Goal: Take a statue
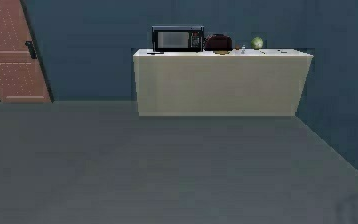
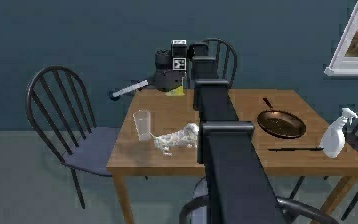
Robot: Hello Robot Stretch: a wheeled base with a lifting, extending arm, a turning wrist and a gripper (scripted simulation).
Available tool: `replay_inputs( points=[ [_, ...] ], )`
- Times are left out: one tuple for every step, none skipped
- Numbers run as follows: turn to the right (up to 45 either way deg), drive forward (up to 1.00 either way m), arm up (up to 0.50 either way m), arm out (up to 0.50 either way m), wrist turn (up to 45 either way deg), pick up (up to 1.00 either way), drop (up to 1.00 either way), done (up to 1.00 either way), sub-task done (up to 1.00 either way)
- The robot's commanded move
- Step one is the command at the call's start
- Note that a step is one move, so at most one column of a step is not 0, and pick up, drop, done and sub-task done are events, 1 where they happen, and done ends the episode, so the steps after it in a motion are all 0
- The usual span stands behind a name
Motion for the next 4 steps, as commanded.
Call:
replay_inputs(
  points=[
    [0.0,0.00,0.00,0.00,45.0,0.00,0.00,0.00,0.00],
    [0.0,0.00,0.00,0.00,33.0,0.00,0.00,0.00,0.00],
    [0.0,0.00,-0.18,0.00,0.0,0.00,0.00,0.00,0.00],
    [0.0,0.00,0.00,0.00,0.0,1.00,0.00,0.00,0.00]
  ],
)
